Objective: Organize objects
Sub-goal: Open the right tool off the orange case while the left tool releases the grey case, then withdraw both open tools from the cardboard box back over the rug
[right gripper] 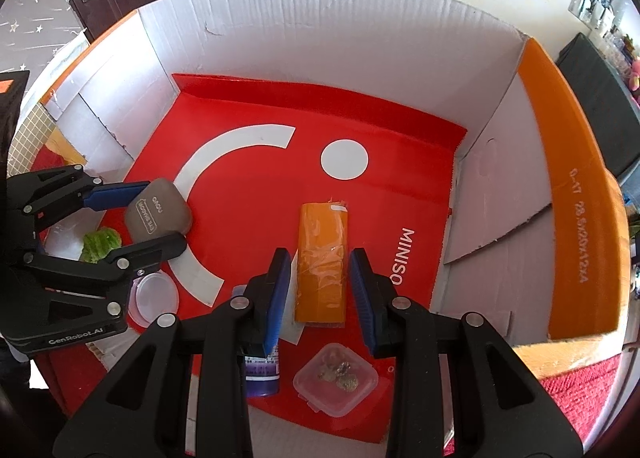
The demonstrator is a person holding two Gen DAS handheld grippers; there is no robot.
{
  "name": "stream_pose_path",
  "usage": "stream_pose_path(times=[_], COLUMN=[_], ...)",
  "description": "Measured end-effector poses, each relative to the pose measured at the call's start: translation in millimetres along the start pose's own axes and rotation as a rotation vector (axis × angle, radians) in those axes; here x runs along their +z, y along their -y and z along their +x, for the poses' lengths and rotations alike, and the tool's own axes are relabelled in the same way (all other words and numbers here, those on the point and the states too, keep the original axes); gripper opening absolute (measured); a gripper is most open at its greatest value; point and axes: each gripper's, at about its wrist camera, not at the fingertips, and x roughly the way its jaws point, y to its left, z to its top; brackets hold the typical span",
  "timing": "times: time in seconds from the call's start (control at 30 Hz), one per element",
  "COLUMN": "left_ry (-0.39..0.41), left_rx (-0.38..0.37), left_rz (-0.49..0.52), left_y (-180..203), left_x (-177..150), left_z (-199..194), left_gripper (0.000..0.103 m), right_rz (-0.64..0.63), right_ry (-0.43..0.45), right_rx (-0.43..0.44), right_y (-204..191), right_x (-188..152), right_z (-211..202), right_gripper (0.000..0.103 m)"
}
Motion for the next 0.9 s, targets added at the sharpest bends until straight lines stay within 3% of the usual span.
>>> stream_pose_path(times=[0.23,0.6,0.63,0.7,0.9], left_ry=[0.031,0.152,0.161,0.193,0.289], left_rx=[-0.003,-0.02,-0.02,-0.012,0.003], left_rz=[-0.014,-0.064,-0.066,-0.073,-0.084], left_y=[7,5,2,3,8], left_x=[-10,-23,-19,-23,-40], left_z=[-9,-58,-62,-73,-108], left_gripper=[0.061,0.067,0.068,0.071,0.08], right_rz=[-0.022,-0.054,-0.06,-0.068,-0.097], right_ry=[0.049,0.156,0.173,0.208,0.319], right_rx=[0.013,0.02,0.02,0.015,-0.005], right_y=[8,-20,-21,-25,-39], right_x=[-2,-6,-11,-15,-33], right_z=[-22,-53,-61,-69,-100], right_gripper=[0.03,0.031,0.034,0.064,0.066])
